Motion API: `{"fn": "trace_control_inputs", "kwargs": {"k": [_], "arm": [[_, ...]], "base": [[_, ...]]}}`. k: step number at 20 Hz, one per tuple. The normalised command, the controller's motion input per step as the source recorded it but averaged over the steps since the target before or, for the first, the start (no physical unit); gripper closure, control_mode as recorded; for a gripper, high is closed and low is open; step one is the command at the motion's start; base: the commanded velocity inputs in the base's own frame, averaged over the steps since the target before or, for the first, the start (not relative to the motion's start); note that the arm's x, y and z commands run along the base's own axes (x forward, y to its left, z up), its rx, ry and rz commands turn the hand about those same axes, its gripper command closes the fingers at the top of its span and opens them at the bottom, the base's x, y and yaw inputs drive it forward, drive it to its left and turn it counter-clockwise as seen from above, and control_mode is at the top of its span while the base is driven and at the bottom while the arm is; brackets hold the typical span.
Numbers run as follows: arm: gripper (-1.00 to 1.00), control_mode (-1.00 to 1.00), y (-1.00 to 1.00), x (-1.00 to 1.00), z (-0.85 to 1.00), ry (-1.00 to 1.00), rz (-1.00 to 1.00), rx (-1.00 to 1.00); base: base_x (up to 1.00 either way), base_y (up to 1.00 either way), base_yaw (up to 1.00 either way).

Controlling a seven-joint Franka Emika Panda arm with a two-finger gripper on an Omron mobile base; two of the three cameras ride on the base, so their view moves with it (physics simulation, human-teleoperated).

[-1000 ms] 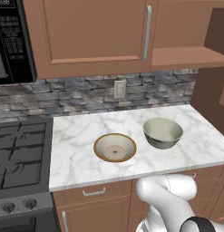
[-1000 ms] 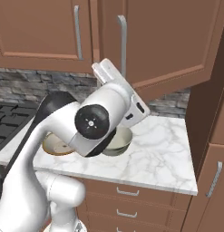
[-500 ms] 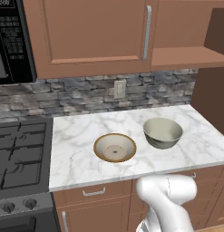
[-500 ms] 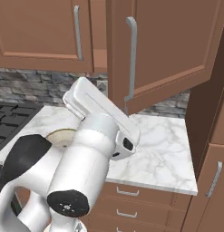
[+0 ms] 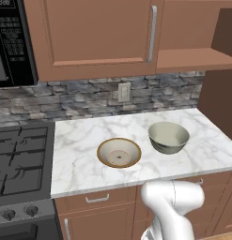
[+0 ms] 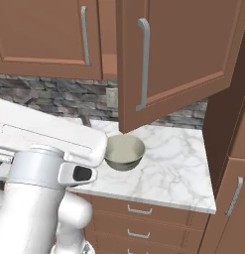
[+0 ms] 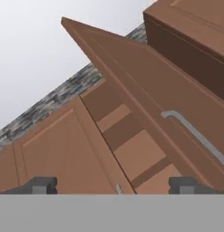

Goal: Open the cabinet. Pick the bowls from the counter and place them in the cabinet. Then close the cabinet.

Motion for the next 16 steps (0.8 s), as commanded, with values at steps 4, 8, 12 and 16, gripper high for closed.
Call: {"fn": "trace_control_inputs", "kwargs": {"k": [4, 8, 12, 16], "arm": [[-1.00, -1.00, 1.00, -0.01, 0.38, 0.00, -0.08, -0.25], [-1.00, -1.00, 1.00, 0.11, 0.01, 0.00, -0.05, -0.24], [-1.00, -1.00, 0.80, 0.56, -0.08, 0.17, -0.06, -0.11], [-1.00, -1.00, 0.05, 0.53, -0.29, 0.17, -0.20, -0.02]], "base": [[0.00, 0.00, 0.00], [0.00, 0.00, 0.00], [0.00, 0.00, 0.00], [0.00, 0.00, 0.00]]}}
